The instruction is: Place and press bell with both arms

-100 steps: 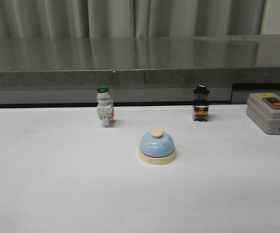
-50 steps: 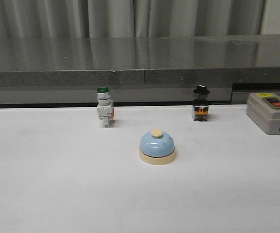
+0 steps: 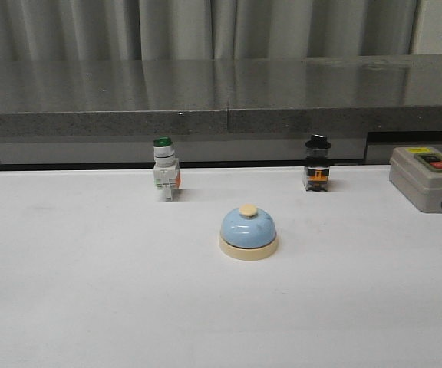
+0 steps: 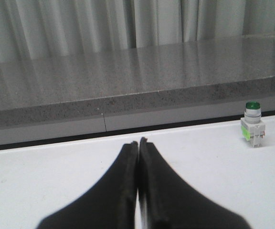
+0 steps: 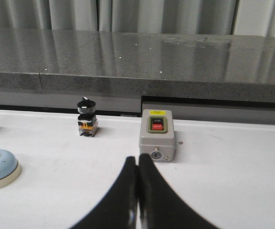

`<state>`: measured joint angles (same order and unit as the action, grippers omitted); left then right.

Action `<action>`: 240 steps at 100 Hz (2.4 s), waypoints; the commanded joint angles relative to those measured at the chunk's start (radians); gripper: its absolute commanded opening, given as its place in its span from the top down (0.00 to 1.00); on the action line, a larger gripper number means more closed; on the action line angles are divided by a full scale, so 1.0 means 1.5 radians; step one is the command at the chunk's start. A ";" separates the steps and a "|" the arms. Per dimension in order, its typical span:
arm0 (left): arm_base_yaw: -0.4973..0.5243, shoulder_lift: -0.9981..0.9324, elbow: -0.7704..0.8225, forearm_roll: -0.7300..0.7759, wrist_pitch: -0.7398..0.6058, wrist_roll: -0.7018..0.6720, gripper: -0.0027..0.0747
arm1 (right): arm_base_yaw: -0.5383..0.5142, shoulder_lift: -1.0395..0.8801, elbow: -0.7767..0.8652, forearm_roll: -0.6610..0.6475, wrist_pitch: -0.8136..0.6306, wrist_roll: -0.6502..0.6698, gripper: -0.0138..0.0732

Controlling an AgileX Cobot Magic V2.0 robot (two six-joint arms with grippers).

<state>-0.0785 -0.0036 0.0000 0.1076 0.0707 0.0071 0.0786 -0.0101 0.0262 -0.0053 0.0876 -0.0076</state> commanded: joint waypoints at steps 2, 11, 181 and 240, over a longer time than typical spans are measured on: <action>0.001 -0.021 0.013 0.001 -0.083 -0.005 0.99 | 0.003 -0.012 -0.009 -0.006 -0.055 -0.004 0.91; 0.001 -0.021 0.026 -0.001 -0.105 -0.005 0.99 | 0.003 -0.012 -0.009 -0.006 -0.055 -0.004 0.91; 0.001 -0.021 0.028 -0.025 -0.107 -0.005 0.99 | 0.003 0.083 -0.134 -0.001 -0.037 -0.003 0.91; 0.001 -0.021 0.028 -0.025 -0.107 -0.005 0.99 | 0.003 0.521 -0.480 0.004 0.265 -0.003 0.91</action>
<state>-0.0785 -0.0036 0.0000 0.0805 -0.0107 0.0071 0.0786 0.7096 -0.6448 0.0000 0.5683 -0.0094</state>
